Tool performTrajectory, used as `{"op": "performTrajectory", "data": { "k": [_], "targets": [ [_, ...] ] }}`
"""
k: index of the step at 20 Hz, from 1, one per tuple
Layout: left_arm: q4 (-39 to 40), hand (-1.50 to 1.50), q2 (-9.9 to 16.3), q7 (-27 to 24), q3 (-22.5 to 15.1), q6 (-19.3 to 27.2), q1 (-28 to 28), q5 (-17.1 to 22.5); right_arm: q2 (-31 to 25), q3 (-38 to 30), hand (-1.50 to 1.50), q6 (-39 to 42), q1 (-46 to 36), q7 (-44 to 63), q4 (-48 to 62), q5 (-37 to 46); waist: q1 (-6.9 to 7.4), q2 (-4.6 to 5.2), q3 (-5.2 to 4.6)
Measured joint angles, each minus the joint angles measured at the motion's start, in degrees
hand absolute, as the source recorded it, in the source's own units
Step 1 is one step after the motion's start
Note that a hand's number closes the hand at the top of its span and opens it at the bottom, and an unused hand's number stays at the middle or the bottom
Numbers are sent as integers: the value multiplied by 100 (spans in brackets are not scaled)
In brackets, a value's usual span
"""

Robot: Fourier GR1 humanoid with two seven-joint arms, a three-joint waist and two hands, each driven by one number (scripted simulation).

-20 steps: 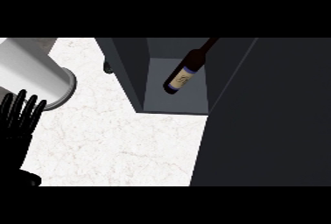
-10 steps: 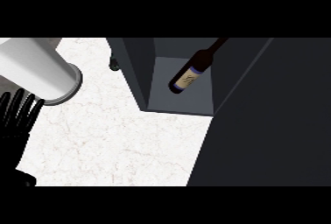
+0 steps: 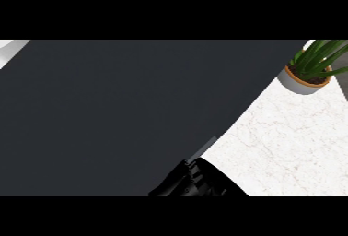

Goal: Pick up the wine, place it into the cabinet and close the cabinet

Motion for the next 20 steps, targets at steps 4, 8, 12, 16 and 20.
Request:
{"op": "performTrajectory", "data": {
  "k": [4, 8, 12, 16, 20],
  "targets": [
    [118, -150, 8, -22, 159, -107, 71, 38, 597, -318, 150, -283, -1231, 287, 1083, -206, -110, -10, 15],
    [288, -150, -30, -22, 249, -178, 8, -41, 826, -657, 150, -500, -2098, 22, 2213, -646, -181, -6, 26],
    [202, -150, -59, 61, 382, -187, 73, -53, 919, -976, 150, -506, -2565, -265, 2999, -1116, -235, -14, 31],
    [313, -150, -123, 50, 497, -280, 44, -168, 955, -1284, 150, -369, -2572, -522, 3482, -1373, -292, -19, 33],
    [574, -150, -102, 113, 678, -516, -79, -158, 970, -1468, 150, -216, -2591, -886, 4108, -1485, -315, -19, 34]
  ]
}}
